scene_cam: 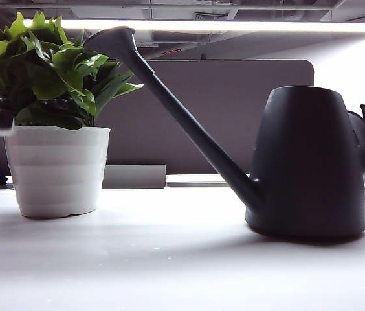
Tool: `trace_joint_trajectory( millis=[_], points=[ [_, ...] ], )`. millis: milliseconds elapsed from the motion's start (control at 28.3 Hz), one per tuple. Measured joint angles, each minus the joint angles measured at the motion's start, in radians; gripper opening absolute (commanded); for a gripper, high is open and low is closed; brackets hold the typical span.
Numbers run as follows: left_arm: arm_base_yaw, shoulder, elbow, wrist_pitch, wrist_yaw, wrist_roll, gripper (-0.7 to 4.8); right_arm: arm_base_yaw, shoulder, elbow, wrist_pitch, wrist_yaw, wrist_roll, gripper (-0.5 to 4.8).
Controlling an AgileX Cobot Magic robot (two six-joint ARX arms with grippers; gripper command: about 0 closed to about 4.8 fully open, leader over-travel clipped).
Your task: Pick up the watering can from the table, water the potted plant, and put the can back.
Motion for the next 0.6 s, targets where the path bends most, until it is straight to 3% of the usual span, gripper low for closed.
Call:
trace_joint_trajectory(
  millis=[177,601],
  points=[
    [0.0,0.0,-0.061,0.1,-0.002,-0.005,-0.06,-0.001,0.0,-0.011,0.001,0.004,0.0,-0.06],
    [0.0,0.0,-0.067,0.122,-0.002,-0.005,-0.06,-0.001,0.0,-0.02,-0.035,0.031,0.0,-0.05]
  ],
)
